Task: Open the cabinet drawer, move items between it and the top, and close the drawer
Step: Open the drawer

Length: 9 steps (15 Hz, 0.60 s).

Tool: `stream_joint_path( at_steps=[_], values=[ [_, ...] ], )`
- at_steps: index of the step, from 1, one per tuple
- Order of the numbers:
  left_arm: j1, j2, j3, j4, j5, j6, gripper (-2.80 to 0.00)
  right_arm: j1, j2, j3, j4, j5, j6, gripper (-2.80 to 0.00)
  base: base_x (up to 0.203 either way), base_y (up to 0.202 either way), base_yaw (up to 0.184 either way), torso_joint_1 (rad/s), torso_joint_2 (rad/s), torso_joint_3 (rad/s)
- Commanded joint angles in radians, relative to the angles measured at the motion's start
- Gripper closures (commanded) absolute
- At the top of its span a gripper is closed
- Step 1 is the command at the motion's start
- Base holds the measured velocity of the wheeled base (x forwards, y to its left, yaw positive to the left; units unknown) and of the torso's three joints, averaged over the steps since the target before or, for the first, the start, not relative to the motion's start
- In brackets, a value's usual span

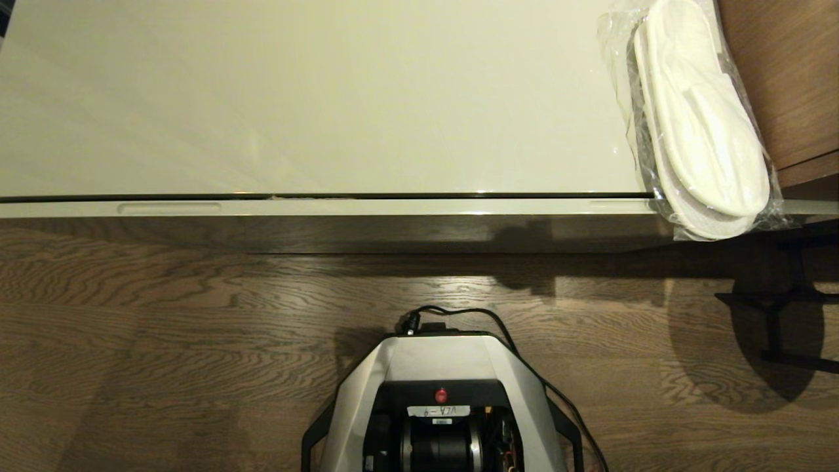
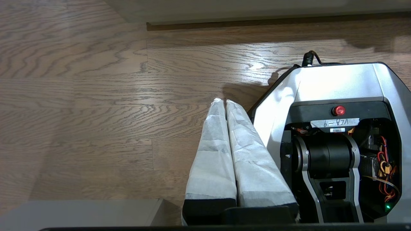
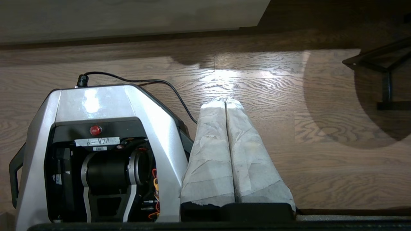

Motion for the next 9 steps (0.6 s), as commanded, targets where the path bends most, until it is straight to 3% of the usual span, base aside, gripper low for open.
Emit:
stream_joint_path(
  at_steps=[1,9],
  values=[
    [0.0,0.002,0.0,0.0,0.0,0.001,0.0,0.0,-0.002,0.002,0.0,0.0,0.0,0.0,0.0,0.0,0.0,0.0,0.0,0.0],
    [0.0,0.002,0.0,0.0,0.0,0.002,0.0,0.0,-0.002,0.002,0.0,0.0,0.0,0.0,0.0,0.0,0.0,0.0,0.0,0.0]
  ],
)
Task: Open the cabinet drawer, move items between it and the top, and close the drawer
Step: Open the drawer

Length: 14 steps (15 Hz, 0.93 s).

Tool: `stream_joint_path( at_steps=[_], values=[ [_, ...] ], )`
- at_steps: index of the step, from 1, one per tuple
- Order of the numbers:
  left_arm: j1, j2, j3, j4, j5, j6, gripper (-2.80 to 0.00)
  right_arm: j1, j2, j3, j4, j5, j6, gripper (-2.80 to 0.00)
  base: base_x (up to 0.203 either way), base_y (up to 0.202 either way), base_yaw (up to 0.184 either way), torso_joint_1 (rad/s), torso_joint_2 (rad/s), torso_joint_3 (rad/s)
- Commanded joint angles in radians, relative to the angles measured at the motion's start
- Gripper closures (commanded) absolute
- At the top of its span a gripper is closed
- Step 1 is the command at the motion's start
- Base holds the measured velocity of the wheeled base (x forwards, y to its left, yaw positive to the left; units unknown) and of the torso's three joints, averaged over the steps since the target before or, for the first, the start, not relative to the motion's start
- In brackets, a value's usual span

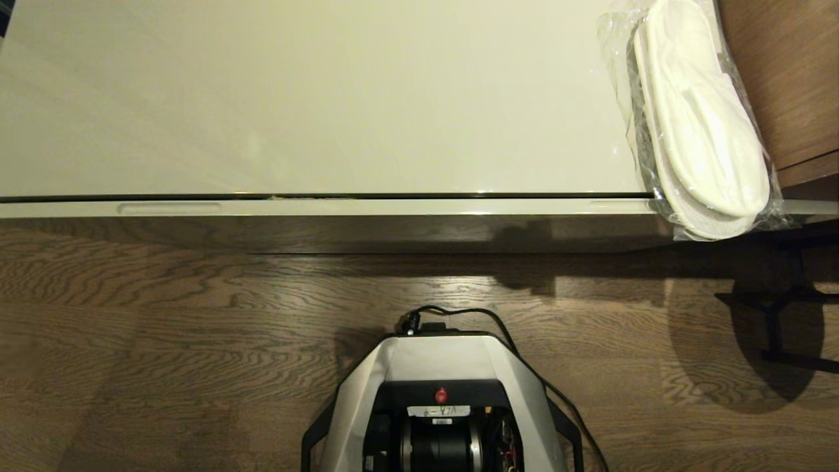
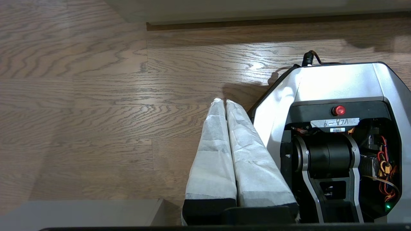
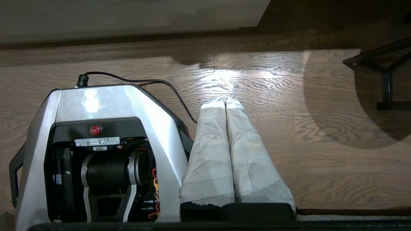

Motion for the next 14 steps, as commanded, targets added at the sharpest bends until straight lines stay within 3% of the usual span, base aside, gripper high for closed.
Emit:
stream_joint_path(
  at_steps=[1,14],
  values=[
    [0.0,0.002,0.001,0.0,0.0,0.001,0.0,0.0,-0.002,0.002,0.0,0.0,0.0,0.0,0.0,0.0,0.0,0.0,0.0,0.0],
    [0.0,0.002,-0.017,-0.01,0.006,0.011,0.0,0.0,-0.002,0.002,0.0,0.0,0.0,0.0,0.0,0.0,0.0,0.0,0.0,0.0]
  ],
)
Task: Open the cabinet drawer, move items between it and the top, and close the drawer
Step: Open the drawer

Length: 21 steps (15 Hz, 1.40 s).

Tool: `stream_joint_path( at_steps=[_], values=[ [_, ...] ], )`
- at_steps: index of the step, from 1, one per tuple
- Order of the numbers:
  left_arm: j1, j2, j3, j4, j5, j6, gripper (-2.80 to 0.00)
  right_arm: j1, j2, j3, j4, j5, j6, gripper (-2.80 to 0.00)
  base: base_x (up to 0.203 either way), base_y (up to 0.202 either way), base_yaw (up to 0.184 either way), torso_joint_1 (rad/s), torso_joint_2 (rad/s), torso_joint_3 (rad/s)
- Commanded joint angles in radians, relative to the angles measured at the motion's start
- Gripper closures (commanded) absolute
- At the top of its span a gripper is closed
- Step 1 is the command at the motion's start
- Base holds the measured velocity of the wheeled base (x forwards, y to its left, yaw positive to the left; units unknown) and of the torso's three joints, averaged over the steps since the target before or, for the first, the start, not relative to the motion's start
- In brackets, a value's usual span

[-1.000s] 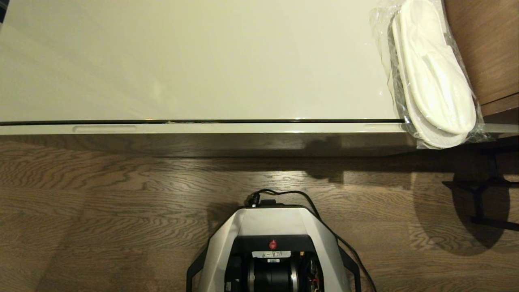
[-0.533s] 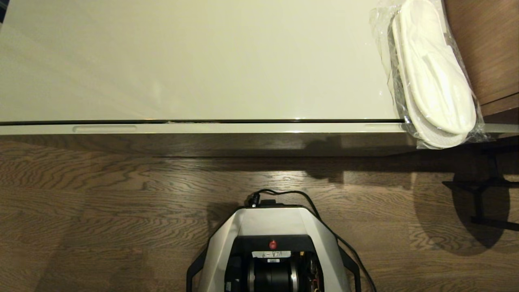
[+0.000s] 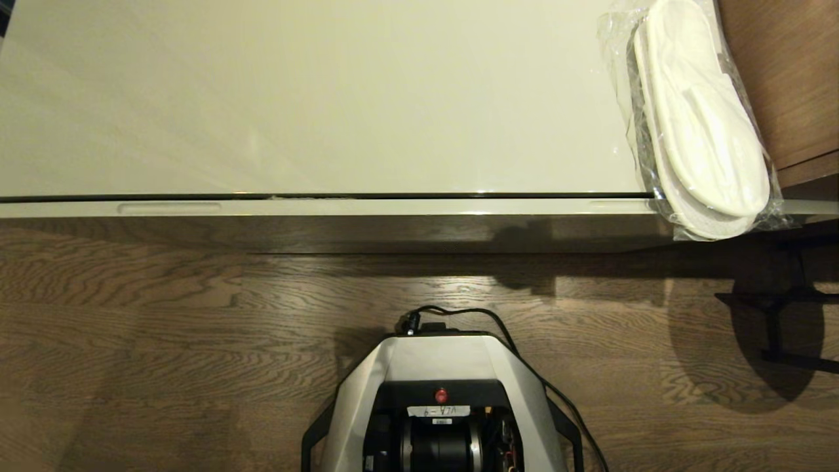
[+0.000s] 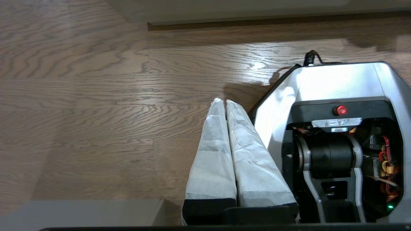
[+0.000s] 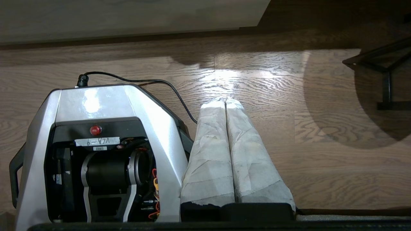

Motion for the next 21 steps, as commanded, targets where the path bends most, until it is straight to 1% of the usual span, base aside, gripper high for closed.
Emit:
stream_joint_path(
  at_steps=[1,3,4,5,6,7,9,11,12,15,17,19,21],
  values=[
    [0.0,0.003,-0.068,0.0,-0.001,0.011,0.0,0.0,-0.002,0.003,0.0,0.0,0.0,0.0,0.0,0.0,0.0,0.0,0.0,0.0],
    [0.0,0.015,-0.126,0.038,-0.005,0.014,0.0,0.0,-0.002,0.002,0.0,0.0,0.0,0.0,0.0,0.0,0.0,0.0,0.0,0.0],
    [0.0,0.043,-0.182,0.087,-0.006,-0.001,0.0,0.0,-0.002,0.002,0.0,0.0,0.0,0.0,0.0,0.0,0.0,0.0,0.0,0.0],
    [0.0,0.073,-0.277,0.138,-0.007,-0.017,0.0,0.0,-0.002,0.002,0.0,0.0,0.0,0.0,0.0,0.0,0.0,0.0,0.0,0.0],
    [0.001,0.114,-0.353,0.173,-0.008,-0.052,0.0,0.0,-0.002,0.002,0.0,0.0,0.0,0.0,0.0,0.0,0.0,0.0,0.0,0.0],
    [0.002,0.184,-0.4,0.184,-0.01,-0.106,0.0,0.0,-0.002,0.002,0.0,0.0,0.0,0.0,0.0,0.0,0.0,0.0,0.0,0.0],
    [0.002,0.386,-0.467,0.151,-0.014,-0.214,0.0,0.0,-0.002,0.002,0.0,0.0,0.0,0.0,0.0,0.0,0.0,0.0,0.0,0.0],
    [0.002,0.52,-0.528,0.096,-0.022,-0.319,0.0,0.0,-0.002,0.002,0.0,0.0,0.0,0.0,0.0,0.0,0.0,0.0,0.0,0.0],
    [-0.001,0.596,-0.537,0.018,-0.03,-0.338,0.0,0.0,-0.002,0.002,0.0,0.0,0.0,0.0,0.0,0.0,0.0,0.0,0.0,0.0],
    [-0.022,0.951,-0.571,-0.253,-0.043,-0.402,0.0,0.0,-0.002,0.002,0.0,0.0,0.0,0.0,0.0,0.0,0.0,0.0,0.0,0.0],
    [-0.032,1.144,-0.617,-0.418,-0.023,-0.448,0.0,0.0,-0.002,0.002,0.0,0.0,0.0,0.0,0.0,0.0,0.0,0.0,0.0,0.0],
    [-0.039,1.285,-0.715,-0.539,0.008,-0.506,0.0,0.0,-0.002,0.002,0.0,0.0,0.0,0.0,0.0,0.0,0.0,0.0,0.0,0.0],
    [-0.07,1.369,-0.778,-0.611,0.05,-0.543,0.0,0.0,-0.002,0.002,0.0,0.0,0.0,0.0,0.0,0.0,0.0,0.0,0.0,0.0]
  ],
)
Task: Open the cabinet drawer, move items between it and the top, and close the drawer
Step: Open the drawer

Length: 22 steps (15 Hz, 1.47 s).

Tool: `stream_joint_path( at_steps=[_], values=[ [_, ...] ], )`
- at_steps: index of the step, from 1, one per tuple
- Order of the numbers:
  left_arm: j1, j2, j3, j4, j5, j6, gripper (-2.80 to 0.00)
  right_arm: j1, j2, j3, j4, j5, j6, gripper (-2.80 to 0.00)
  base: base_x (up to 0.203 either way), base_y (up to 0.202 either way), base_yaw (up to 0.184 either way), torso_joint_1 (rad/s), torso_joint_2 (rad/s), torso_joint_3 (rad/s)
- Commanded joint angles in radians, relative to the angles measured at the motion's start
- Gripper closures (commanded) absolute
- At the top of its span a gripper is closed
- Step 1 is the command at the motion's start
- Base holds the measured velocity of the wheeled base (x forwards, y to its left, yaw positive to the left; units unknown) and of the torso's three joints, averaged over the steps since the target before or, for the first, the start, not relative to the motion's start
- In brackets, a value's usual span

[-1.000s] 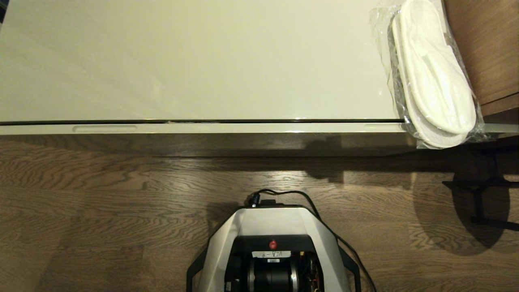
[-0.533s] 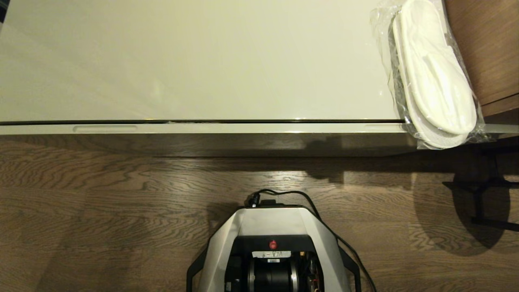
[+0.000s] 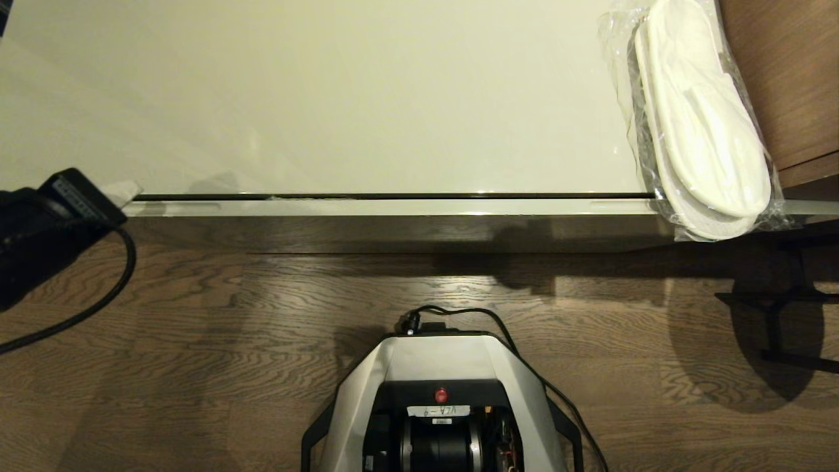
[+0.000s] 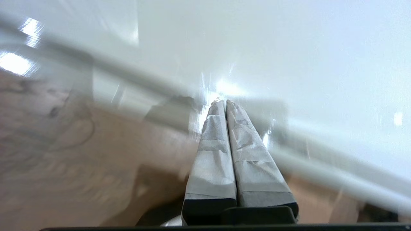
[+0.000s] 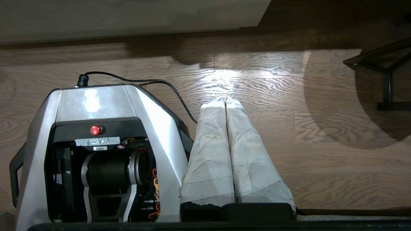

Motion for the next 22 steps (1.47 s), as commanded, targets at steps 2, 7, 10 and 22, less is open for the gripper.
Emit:
stream_joint_path(
  at_steps=[2,7,10,22],
  values=[
    [-0.041,0.171,-0.064,-0.085,0.035,-0.023,0.0,0.0,-0.002,0.002,0.0,0.0,0.0,0.0,0.0,0.0,0.0,0.0,0.0,0.0],
    [-0.084,0.201,-0.057,-0.15,0.086,-0.012,0.0,0.0,-0.002,0.002,0.0,0.0,0.0,0.0,0.0,0.0,0.0,0.0,0.0,0.0],
    [-0.083,0.18,-0.028,-0.144,0.085,-0.005,0.0,0.0,-0.002,0.003,0.0,0.0,0.0,0.0,0.0,0.0,0.0,0.0,0.0,0.0],
    [-0.081,0.158,0.036,-0.087,0.083,0.047,0.0,0.0,-0.002,0.002,0.0,0.0,0.0,0.0,0.0,0.0,0.0,0.0,0.0,0.0]
  ],
)
